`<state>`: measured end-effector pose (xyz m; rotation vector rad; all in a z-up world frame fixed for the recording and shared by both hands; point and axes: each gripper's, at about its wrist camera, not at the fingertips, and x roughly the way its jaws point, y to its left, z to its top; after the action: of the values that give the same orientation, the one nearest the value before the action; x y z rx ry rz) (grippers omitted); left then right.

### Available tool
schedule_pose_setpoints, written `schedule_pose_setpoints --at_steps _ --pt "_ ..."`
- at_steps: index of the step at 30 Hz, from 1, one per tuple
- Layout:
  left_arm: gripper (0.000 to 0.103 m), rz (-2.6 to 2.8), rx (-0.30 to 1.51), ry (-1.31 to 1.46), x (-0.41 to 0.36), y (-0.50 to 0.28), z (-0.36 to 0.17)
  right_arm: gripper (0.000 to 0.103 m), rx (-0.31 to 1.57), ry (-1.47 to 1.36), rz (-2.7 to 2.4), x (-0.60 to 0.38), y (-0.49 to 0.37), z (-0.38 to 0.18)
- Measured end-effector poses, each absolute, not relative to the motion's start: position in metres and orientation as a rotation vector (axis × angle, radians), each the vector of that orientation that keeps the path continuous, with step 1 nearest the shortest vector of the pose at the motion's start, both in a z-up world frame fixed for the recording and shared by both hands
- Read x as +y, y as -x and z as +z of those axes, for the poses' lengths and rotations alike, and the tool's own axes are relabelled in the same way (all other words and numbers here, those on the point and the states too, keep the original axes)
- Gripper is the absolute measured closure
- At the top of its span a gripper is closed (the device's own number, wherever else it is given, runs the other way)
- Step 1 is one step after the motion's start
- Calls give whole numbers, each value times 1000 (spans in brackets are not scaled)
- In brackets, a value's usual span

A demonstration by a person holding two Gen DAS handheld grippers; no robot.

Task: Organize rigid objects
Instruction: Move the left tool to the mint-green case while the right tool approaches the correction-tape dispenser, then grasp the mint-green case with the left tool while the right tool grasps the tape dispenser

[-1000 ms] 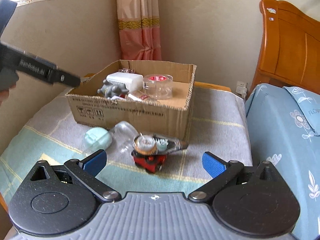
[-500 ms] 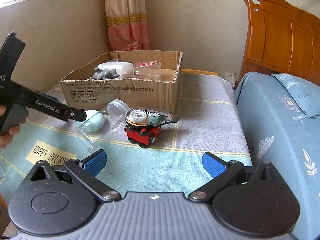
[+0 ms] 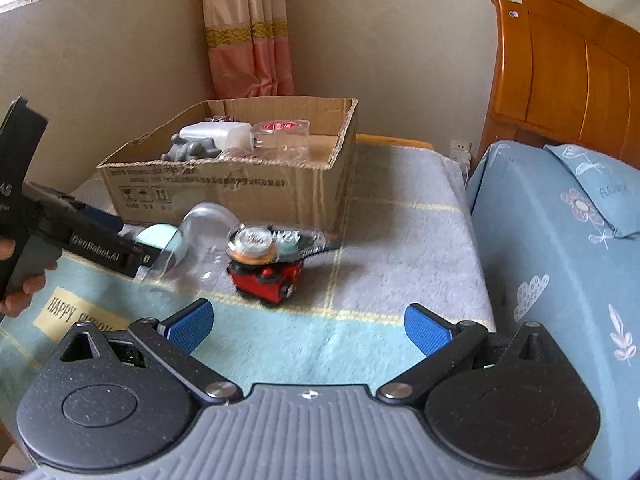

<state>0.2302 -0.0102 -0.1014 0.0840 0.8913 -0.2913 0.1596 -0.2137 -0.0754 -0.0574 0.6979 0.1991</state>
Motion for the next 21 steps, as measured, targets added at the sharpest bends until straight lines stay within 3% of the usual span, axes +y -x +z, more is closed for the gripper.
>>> schedule_pose_setpoints --at_steps 21 --pt "1 -230 908 -107 0 -223 -109 0 699 93 426 -207 -235 -92"
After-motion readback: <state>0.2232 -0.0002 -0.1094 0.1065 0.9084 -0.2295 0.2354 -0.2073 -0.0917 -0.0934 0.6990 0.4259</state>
